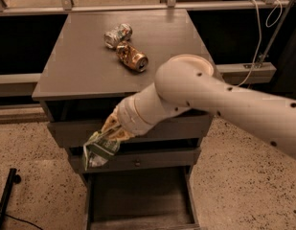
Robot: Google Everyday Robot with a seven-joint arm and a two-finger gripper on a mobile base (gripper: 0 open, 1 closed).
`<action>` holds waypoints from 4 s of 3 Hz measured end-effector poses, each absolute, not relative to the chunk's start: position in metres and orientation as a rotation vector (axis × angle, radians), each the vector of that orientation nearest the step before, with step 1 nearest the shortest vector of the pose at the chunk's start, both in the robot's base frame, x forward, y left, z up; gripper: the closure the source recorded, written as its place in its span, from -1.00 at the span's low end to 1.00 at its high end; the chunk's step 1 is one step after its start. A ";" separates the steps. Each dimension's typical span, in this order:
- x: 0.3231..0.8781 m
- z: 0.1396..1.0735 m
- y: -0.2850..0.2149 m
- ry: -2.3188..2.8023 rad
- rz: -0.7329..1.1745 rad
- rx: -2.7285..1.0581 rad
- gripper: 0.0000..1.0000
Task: Pick green jalapeno chip bag from bottom drawer and place on counter
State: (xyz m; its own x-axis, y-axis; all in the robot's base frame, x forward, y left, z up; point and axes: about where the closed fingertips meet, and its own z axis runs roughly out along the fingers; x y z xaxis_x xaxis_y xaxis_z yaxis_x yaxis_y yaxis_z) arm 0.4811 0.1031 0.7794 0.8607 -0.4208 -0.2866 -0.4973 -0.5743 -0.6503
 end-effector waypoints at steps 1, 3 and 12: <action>0.499 0.832 0.100 0.686 0.073 -2.289 1.00; 0.539 0.935 0.121 0.656 0.026 -2.320 1.00; 0.728 1.025 0.170 0.452 -0.066 -1.917 1.00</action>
Offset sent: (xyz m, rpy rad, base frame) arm 0.0701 0.0214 0.1714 -0.1130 -0.0604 -0.0256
